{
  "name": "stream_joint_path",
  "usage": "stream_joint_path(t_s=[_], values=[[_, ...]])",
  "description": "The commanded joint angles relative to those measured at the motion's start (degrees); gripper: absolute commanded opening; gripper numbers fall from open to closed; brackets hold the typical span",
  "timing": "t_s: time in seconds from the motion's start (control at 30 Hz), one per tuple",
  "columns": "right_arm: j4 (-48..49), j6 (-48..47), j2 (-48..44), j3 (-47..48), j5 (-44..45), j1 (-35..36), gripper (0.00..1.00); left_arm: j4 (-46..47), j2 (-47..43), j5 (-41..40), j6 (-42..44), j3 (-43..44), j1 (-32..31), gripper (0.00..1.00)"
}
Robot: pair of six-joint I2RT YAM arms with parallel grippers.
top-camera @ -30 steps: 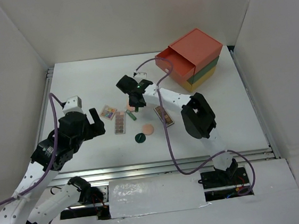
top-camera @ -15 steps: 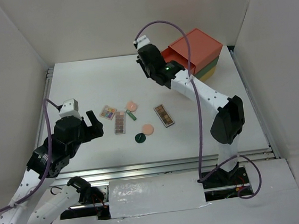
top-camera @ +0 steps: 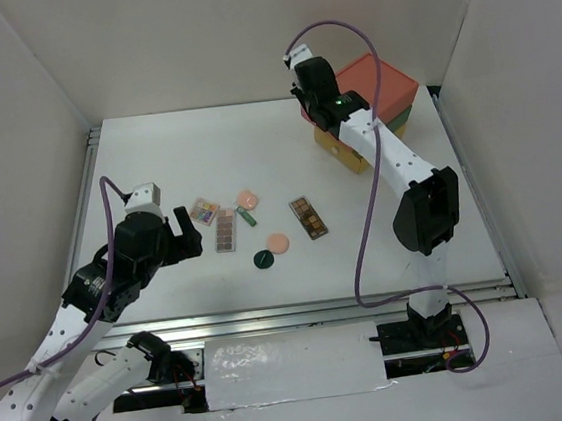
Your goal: Organize the makeup
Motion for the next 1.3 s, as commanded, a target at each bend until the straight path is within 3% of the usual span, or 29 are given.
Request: stream_joint_path(t_s=[0.0, 0.2, 0.43, 0.93, 1.13, 1.27], values=[[-0.5, -0.3, -1.1, 5.2, -3.4, -0.3, 0.03, 2.5, -0.8, 1.0, 1.8, 0.0, 0.3, 0.99], [5.8, -0.1, -4.3, 1.7, -2.2, -0.6, 0.05, 2.8, -1.1, 1.3, 1.9, -0.2, 0.4, 0.99], [5.8, -5.4, -0.6, 3.3, 1.1, -2.1, 0.05, 3.1, -1.1, 1.9, 2.1, -0.4, 0.4, 0.99], [9.6, -4.0, -2.6, -6.3, -3.6, -3.8, 0.08, 3.3, -1.1, 2.6, 2.4, -0.5, 0.4, 0.99], [4.8, -1.3, -4.2, -5.6, -11.4, -3.9, 0.22, 3.4, -1.7, 2.5, 2.4, -0.6, 0.4, 1.0], [3.6, 0.0, -4.0, -4.9, -11.0, -3.9, 0.29, 3.4, -1.7, 2.6, 2.5, -0.5, 0.4, 0.99]])
